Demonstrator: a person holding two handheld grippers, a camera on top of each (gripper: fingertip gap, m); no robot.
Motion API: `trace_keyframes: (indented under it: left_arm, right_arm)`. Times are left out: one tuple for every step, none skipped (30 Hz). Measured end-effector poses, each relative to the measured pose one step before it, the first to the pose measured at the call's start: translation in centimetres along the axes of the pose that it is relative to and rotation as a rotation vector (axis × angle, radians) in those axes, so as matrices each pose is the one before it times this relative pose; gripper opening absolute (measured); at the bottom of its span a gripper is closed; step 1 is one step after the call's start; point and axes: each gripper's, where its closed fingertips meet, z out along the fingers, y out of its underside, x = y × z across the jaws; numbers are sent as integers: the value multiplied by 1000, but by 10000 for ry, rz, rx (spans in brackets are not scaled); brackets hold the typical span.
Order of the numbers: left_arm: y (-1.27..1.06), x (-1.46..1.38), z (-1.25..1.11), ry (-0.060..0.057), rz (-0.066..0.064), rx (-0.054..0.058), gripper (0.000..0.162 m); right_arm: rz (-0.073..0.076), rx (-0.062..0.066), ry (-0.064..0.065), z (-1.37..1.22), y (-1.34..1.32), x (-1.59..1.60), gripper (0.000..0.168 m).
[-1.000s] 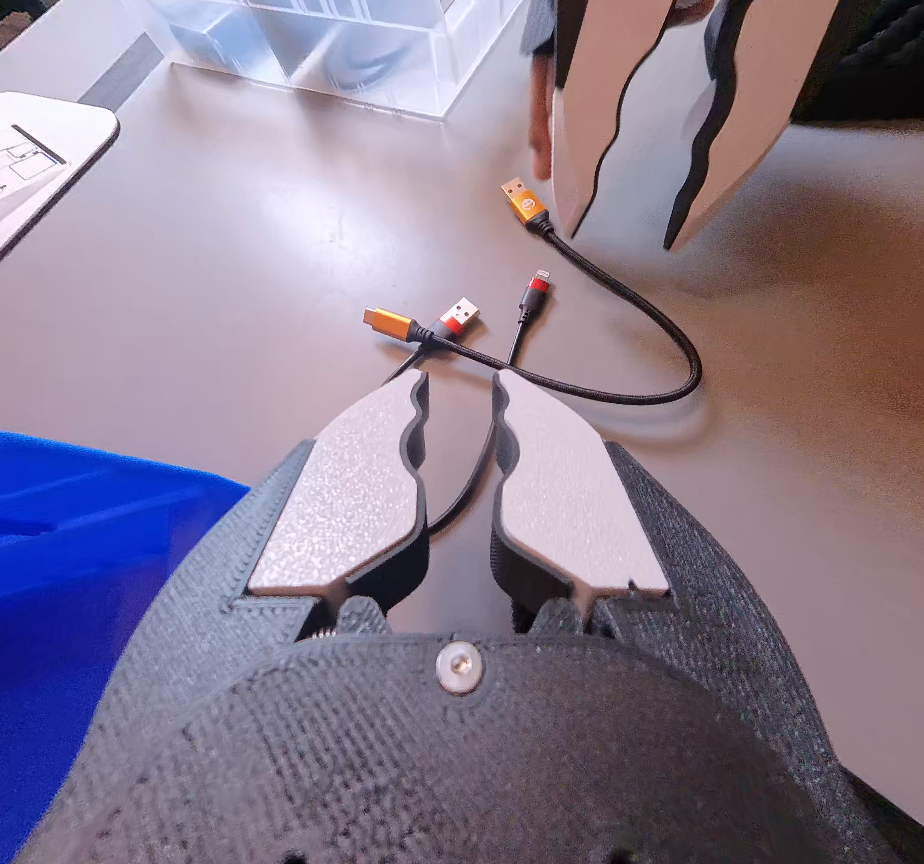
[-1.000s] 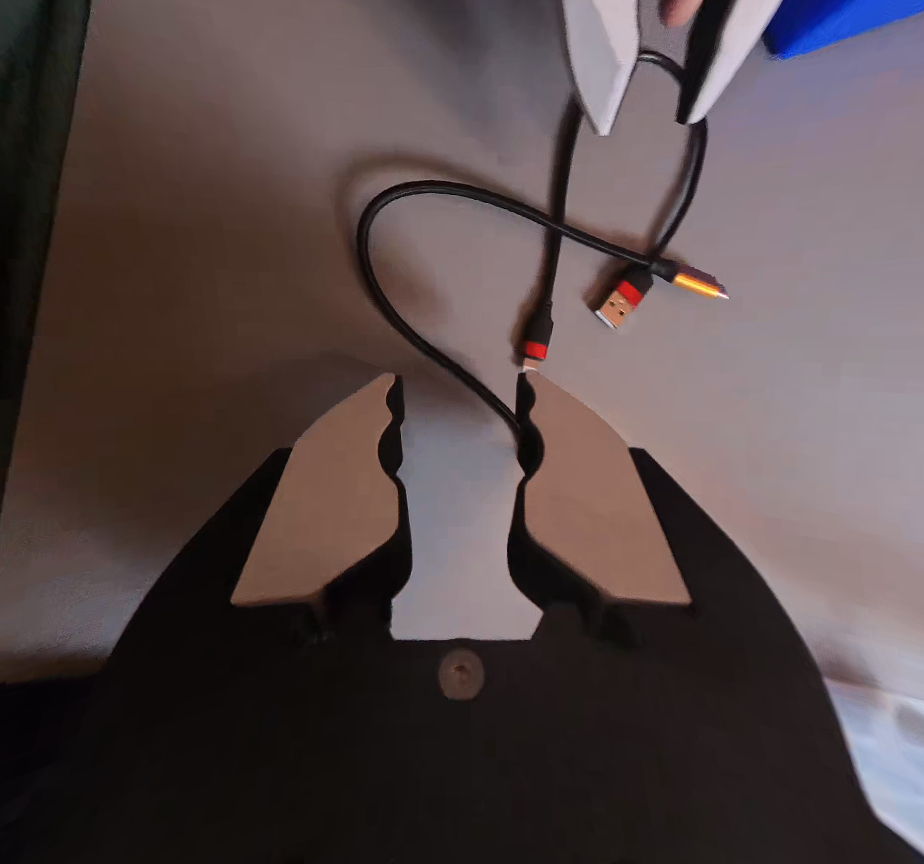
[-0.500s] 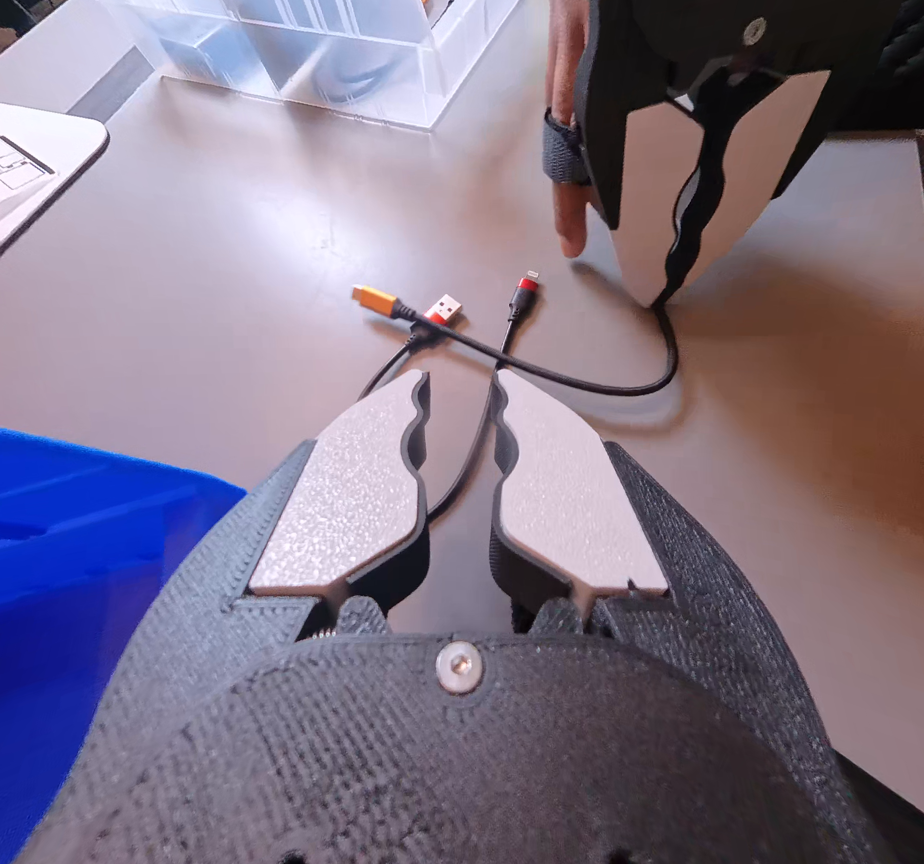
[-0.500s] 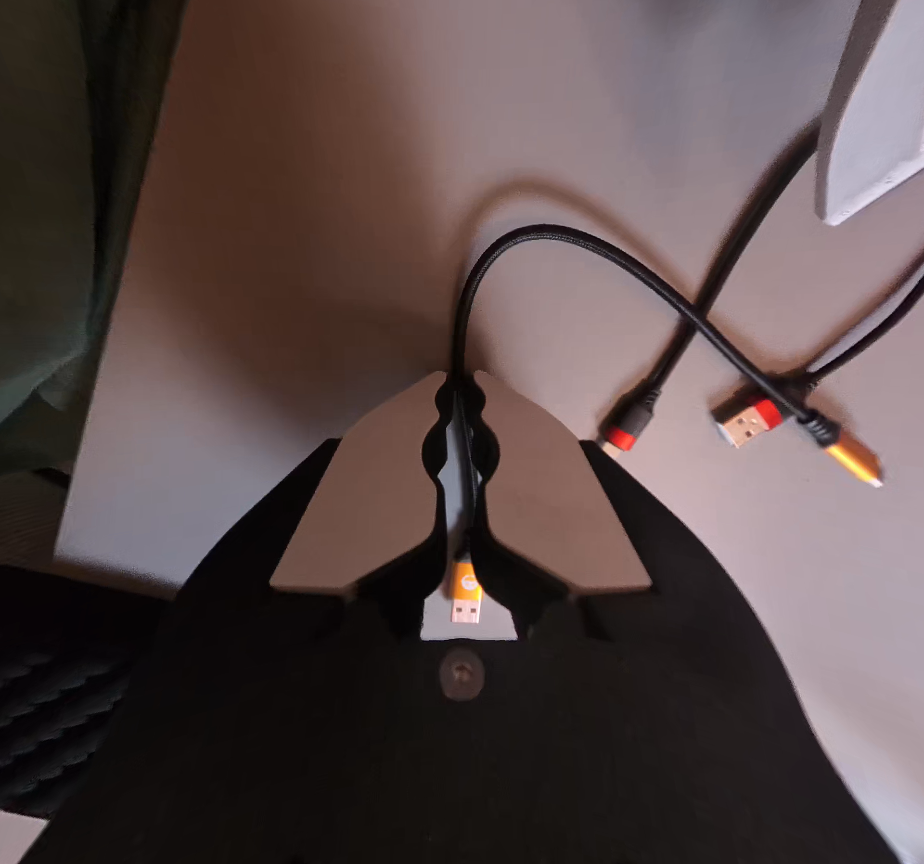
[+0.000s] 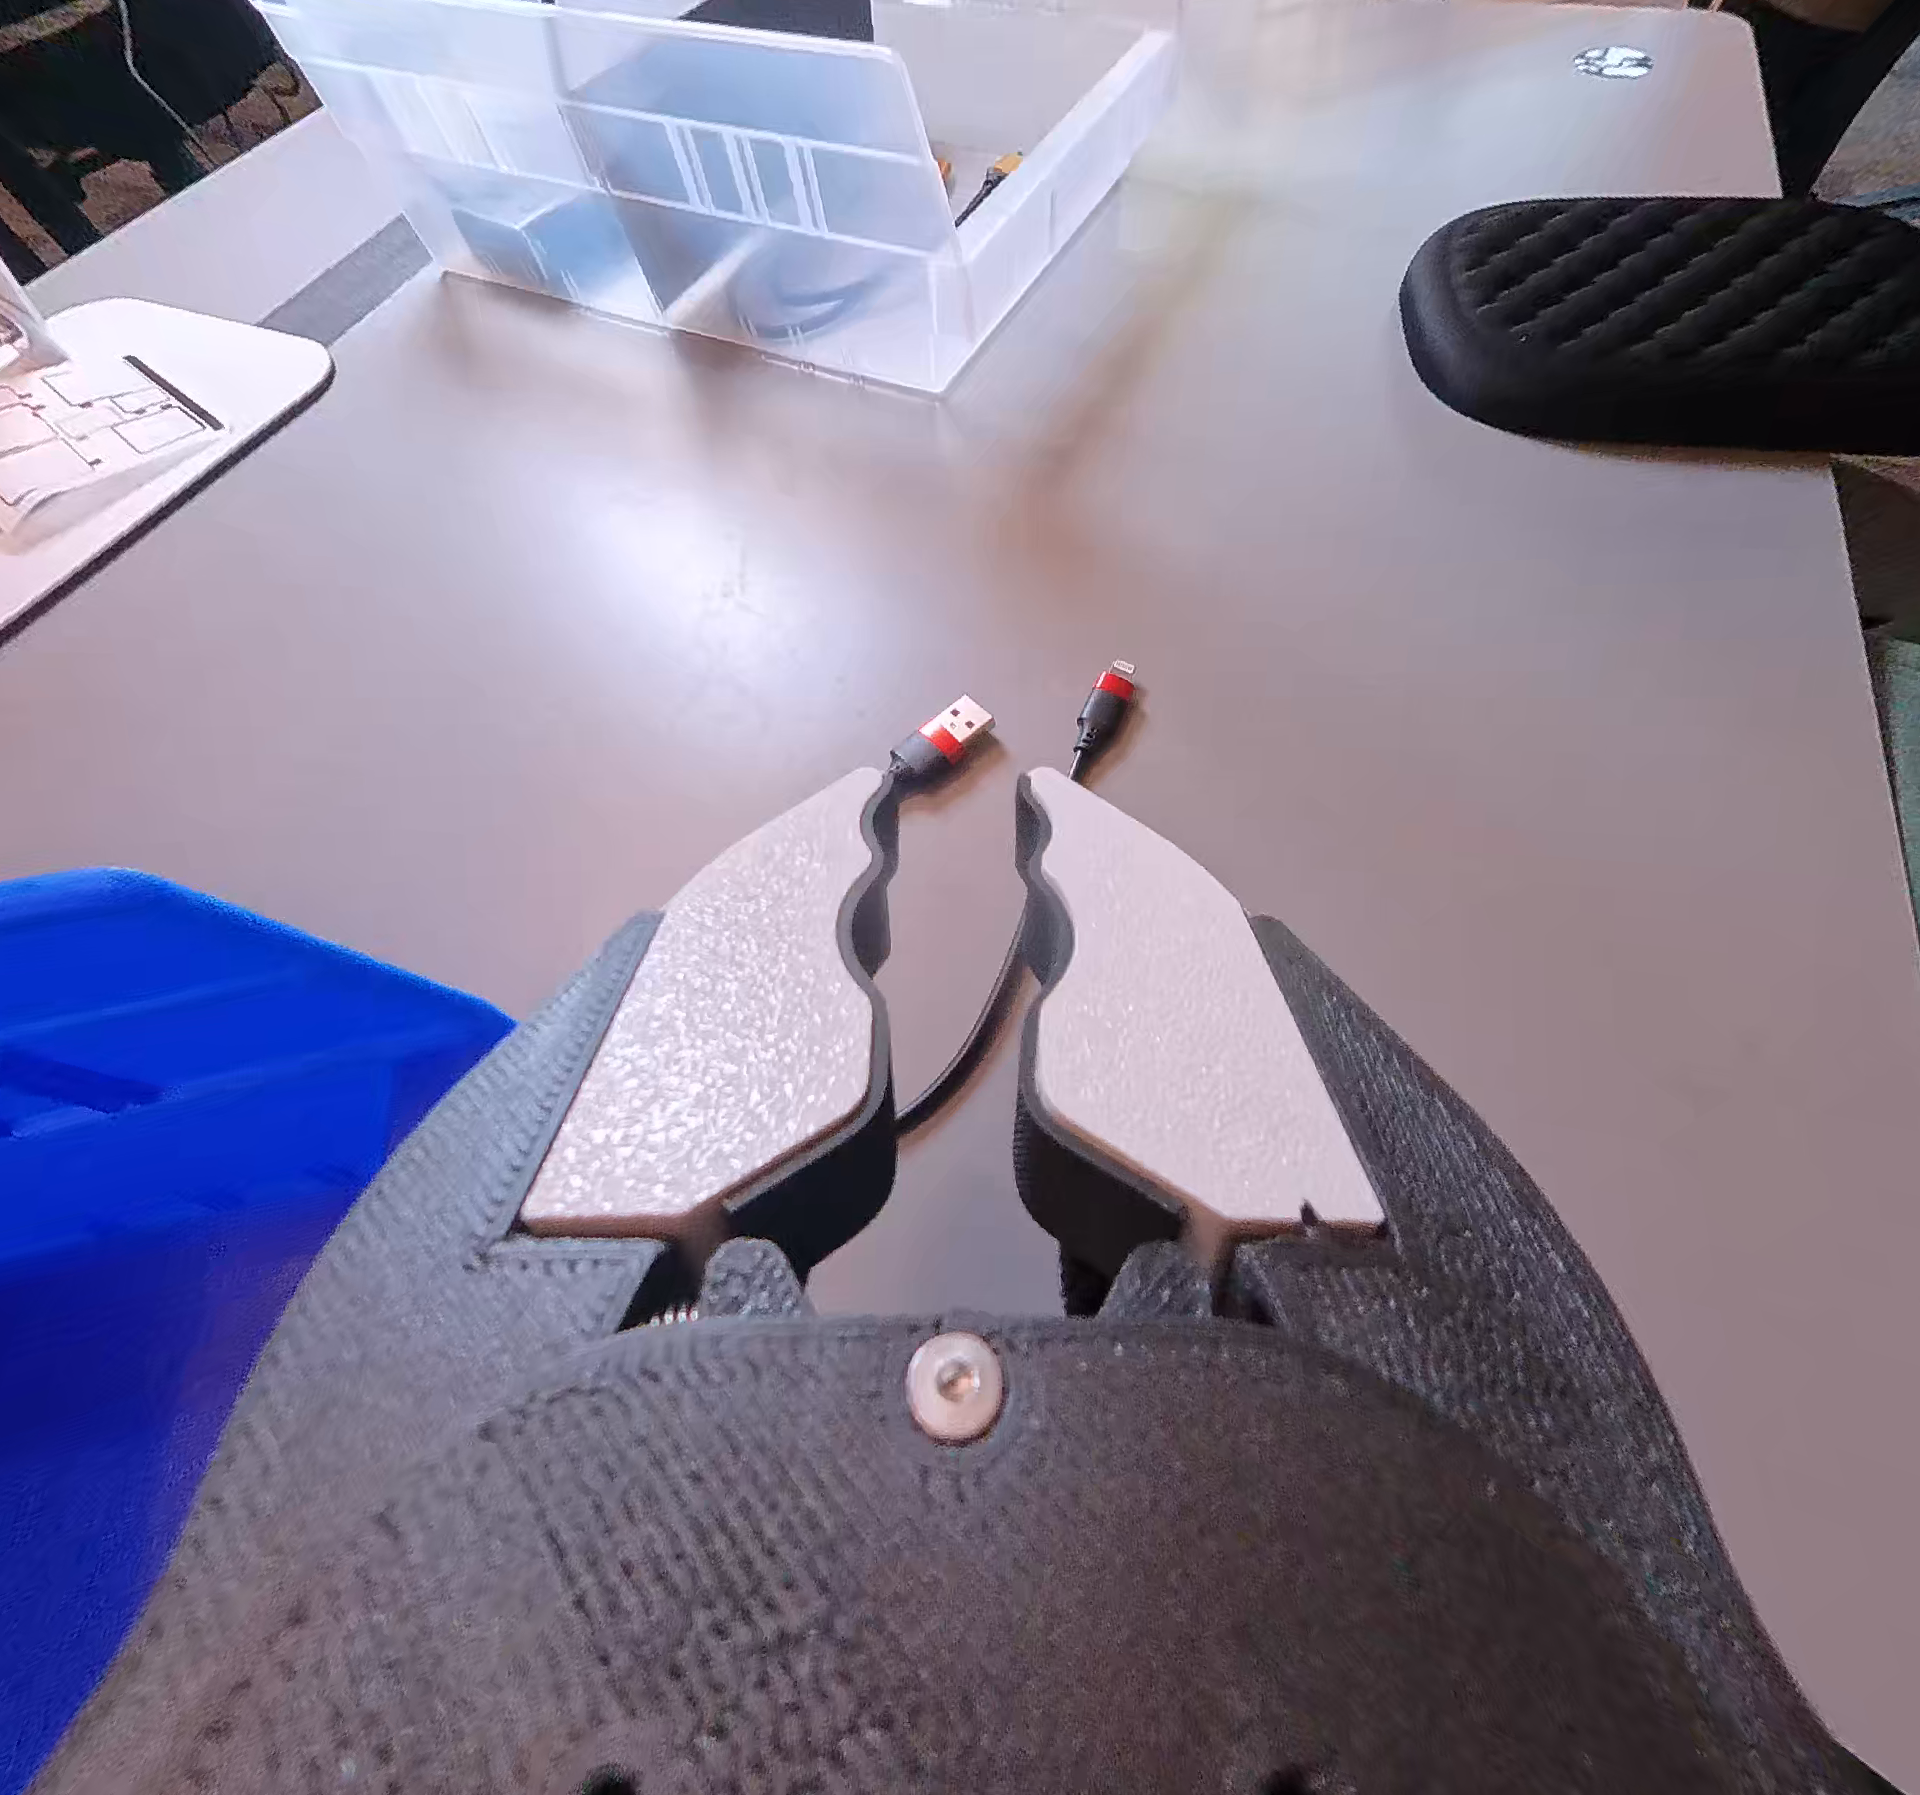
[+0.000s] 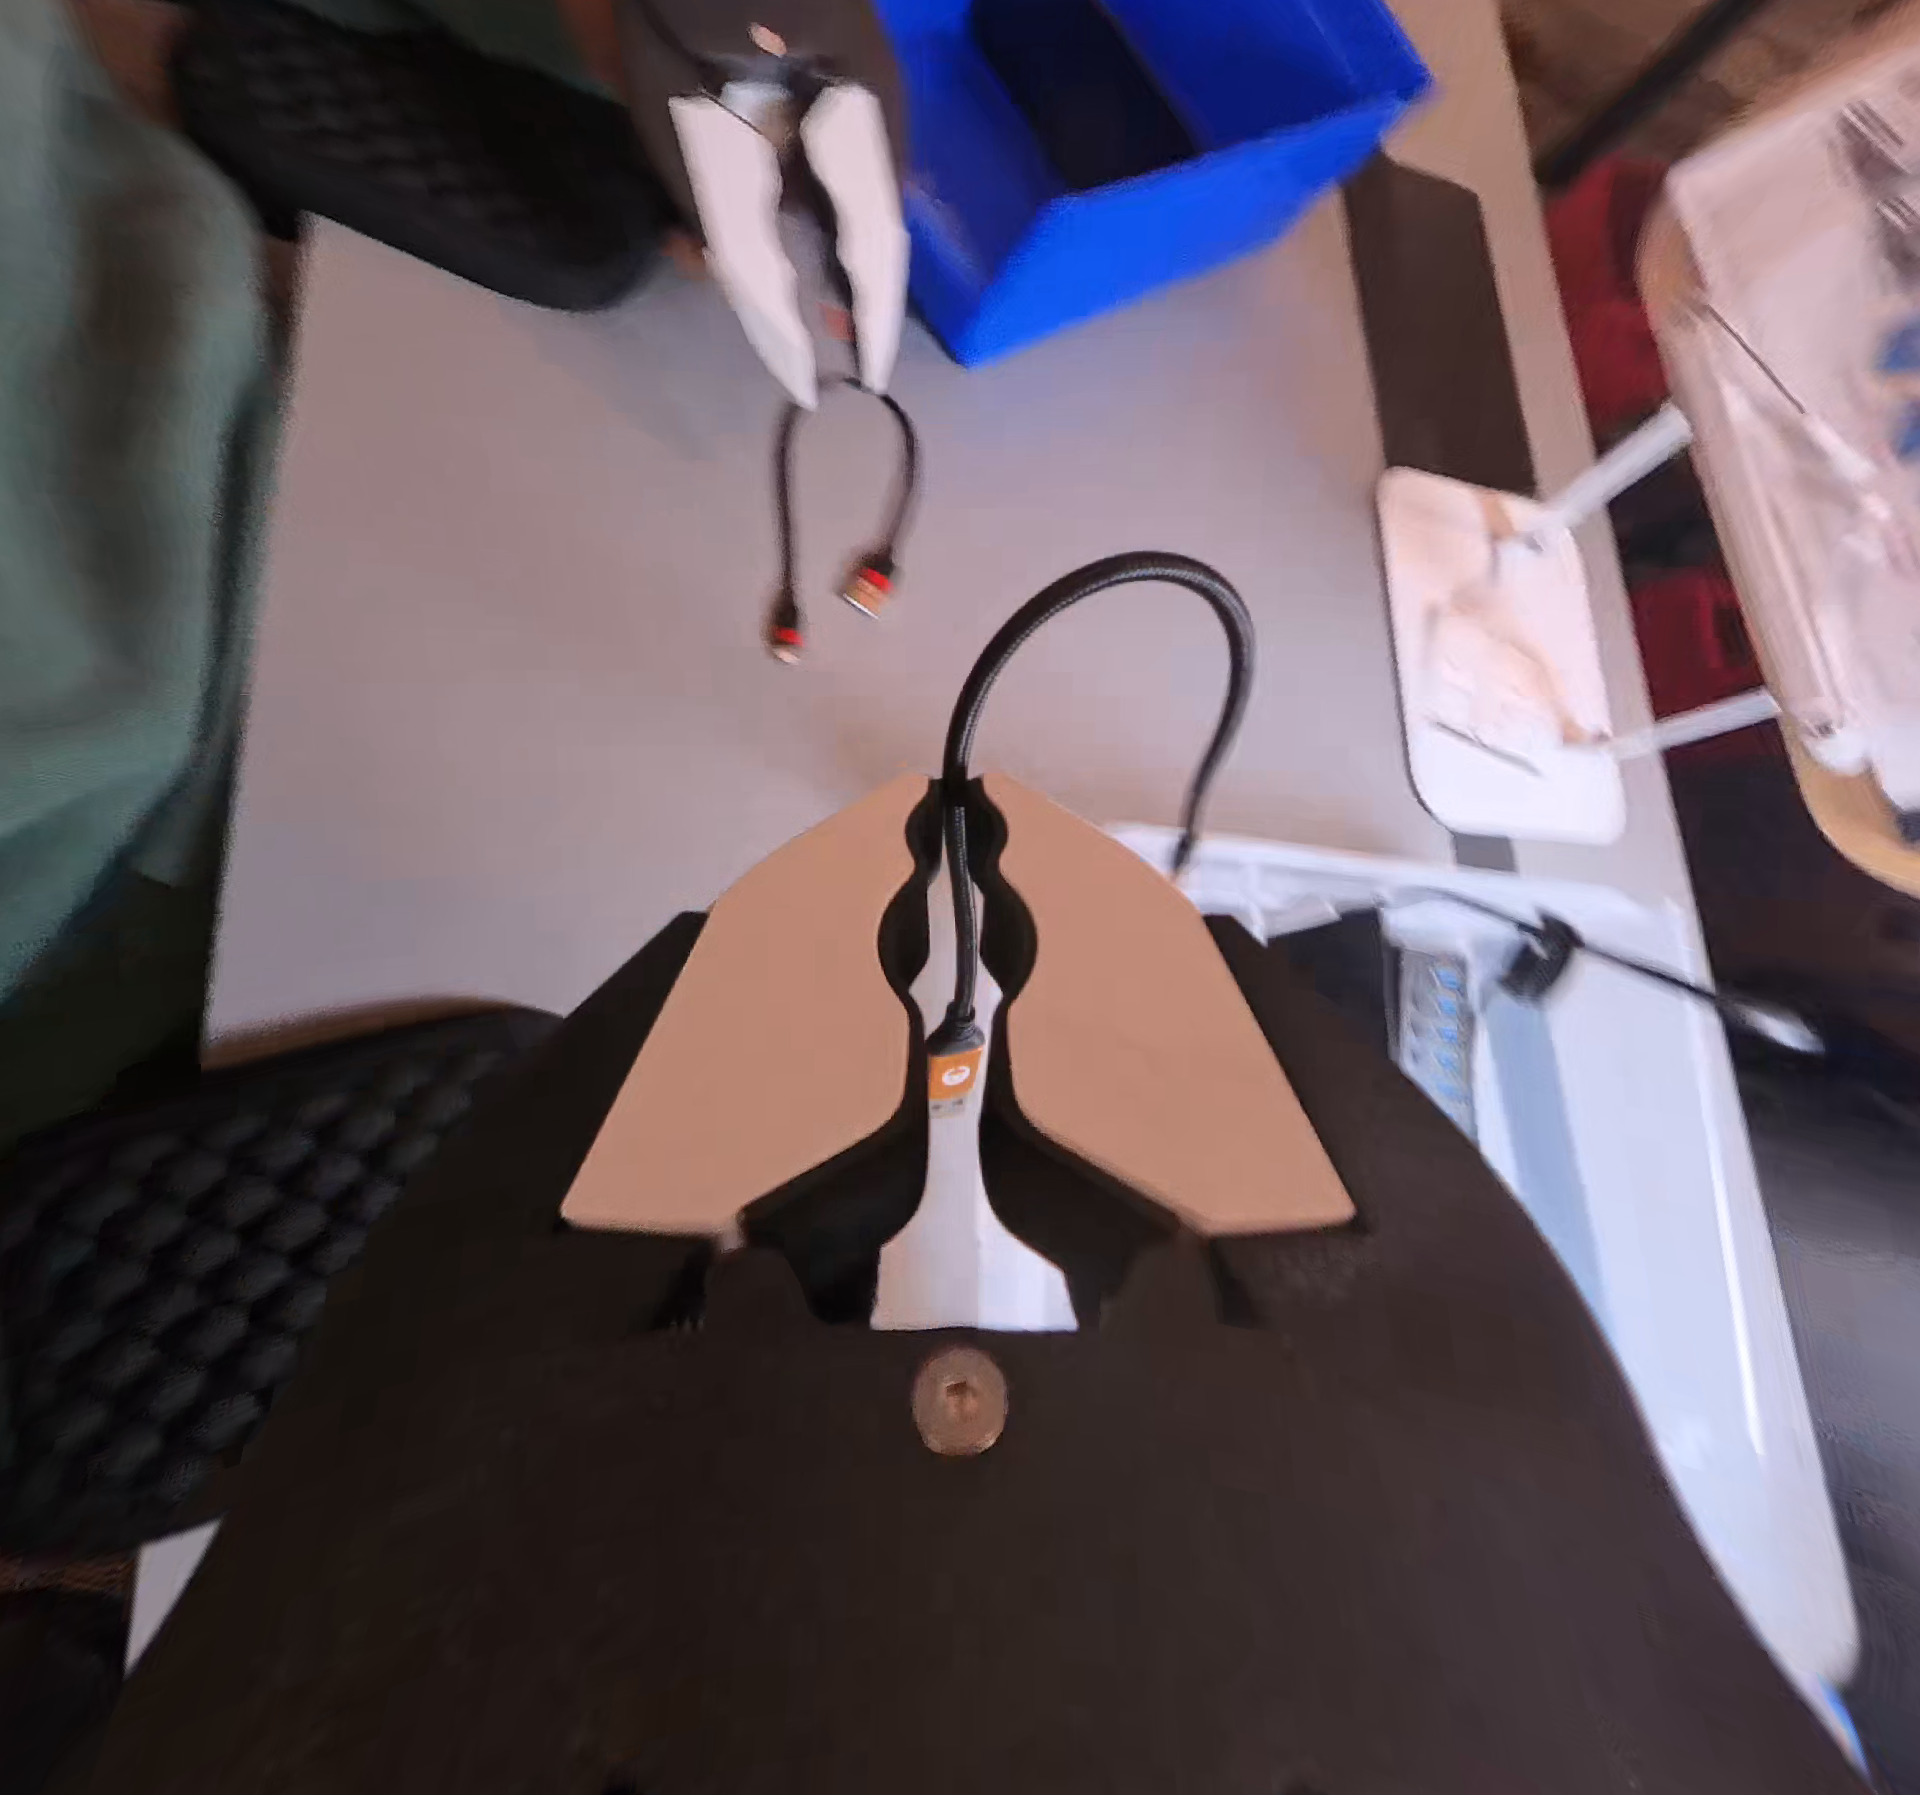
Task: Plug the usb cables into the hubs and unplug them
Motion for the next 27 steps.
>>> trace_keyframes:
  left_arm:
    - [142,13,89,-11,35,-73,21]
    - [151,7,88,-5,44,-83,22]
    - [172,34,95,17,28,-86,22]
    - [166,23,99,18,7,-79,23]
    - [151,11,74,19,-4,-73,23]
    - [147,19,68,25,-2,-65,23]
    - [156,27,50,20,10,-66,24]
    - [183,10,58,19,19,-89,24]
    - [222,43,78,37,16,-108,25]
    - [244,70,97,53,15,-123,25]
    - [267,84,116,58,29,-140,26]
    - [241,93,128,53,59,-139,26]
    - [222,130,114,67,82,-140,26]
    - [190,162,111,75,86,-134,26]
    - [201,172,89,71,88,-135,26]
    - [266,137,83,46,77,-185,26]
    - [357,138,84,43,86,-250,27]
    - [357,128,110,33,115,-237,27]
    - [372,112,133,8,121,-245,27]
    - [448,65,148,-40,138,-302,27]
    - [585,4,197,-70,162,-383,27]
    - [201,18,124,-43,95,-120,26]
    - [16,102,5,55,-29,-43,26]
    - [51,-109,-5,-71,-37,-71,25]
    - [83,-91,1,-62,14,-76,21]
    - [102,-6,5,1,8,-94,14]
    - [104,8,32,-22,56,-99,5]
  right_arm:
    - [307,-341,299,-558,1212,1389,5]
    - [364,-386,230,-173,1410,1364,5]
    - [382,-430,202,256,1584,1340,5]
    - [410,-461,154,705,1721,1251,5]
    - [407,-440,208,1050,1711,1265,5]
    - [313,-419,438,1244,1627,1445,5]
    - [164,-393,402,1249,1474,1157,5]
    - [82,-198,311,1091,1022,797,8]
    - [142,31,283,795,472,588,14]
    - [200,199,126,490,4,230,18]
    - [174,326,108,204,-374,57,19]
    - [84,413,165,-5,-646,-19,20]
    - [29,469,77,-96,-858,-321,20]
    - [56,497,-115,-65,-1032,-796,20]
    - [58,437,-324,108,-1065,-1317,20]
    - [-25,311,-481,364,-930,-1777,20]
    - [-147,155,-571,670,-719,-2097,20]
    - [-255,43,-567,942,-553,-2190,20]
    - [-292,3,-560,1141,-474,-2162,21]
    - [-272,-24,-483,1224,-446,-1972,21]
    - [-248,17,-376,1186,-493,-1674,22]
    - [-214,107,-355,1084,-600,-1495,22]
    - [-151,144,-312,1002,-635,-1260,22]
    - [-105,111,-237,897,-556,-964,22]
    - [-89,85,-174,793,-470,-736,22]
    - [-75,96,-143,682,-433,-580,22]
    - [-41,67,-104,557,-341,-412,22]
